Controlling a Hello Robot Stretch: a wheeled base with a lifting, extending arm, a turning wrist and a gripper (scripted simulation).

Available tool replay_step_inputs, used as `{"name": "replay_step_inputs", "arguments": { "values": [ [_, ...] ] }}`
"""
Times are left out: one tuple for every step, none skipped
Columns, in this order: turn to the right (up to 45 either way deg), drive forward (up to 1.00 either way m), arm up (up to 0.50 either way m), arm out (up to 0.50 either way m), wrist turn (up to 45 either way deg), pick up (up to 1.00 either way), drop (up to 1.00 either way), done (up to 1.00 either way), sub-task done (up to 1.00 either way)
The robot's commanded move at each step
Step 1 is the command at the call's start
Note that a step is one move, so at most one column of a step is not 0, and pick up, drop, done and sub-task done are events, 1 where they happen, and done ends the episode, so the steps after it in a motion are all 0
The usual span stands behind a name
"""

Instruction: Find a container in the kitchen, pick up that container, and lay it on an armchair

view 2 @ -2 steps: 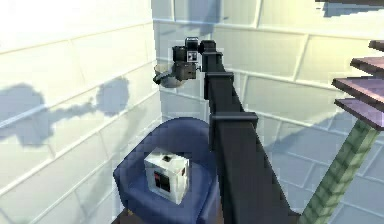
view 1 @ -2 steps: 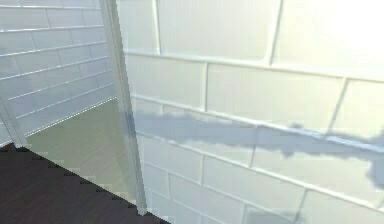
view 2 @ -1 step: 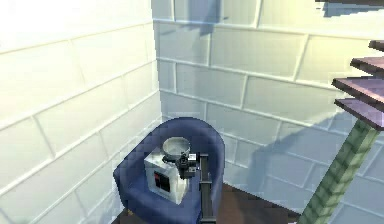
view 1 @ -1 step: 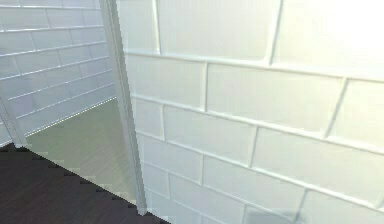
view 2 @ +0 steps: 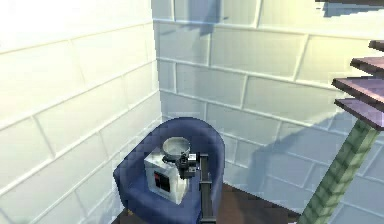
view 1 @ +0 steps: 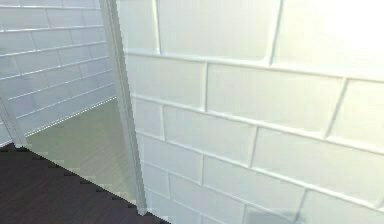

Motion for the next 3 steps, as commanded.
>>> {"name": "replay_step_inputs", "arguments": {
  "values": [
    [0.0, 0.00, 0.00, 0.00, 0.0, 0.00, 1.00, 0.00, 0.00],
    [0.0, 0.00, 0.10, 0.00, 0.0, 0.00, 0.00, 0.00, 0.00],
    [0.0, 0.00, 0.00, -0.08, 0.0, 0.00, 0.00, 0.00, 0.00]
  ]
}}
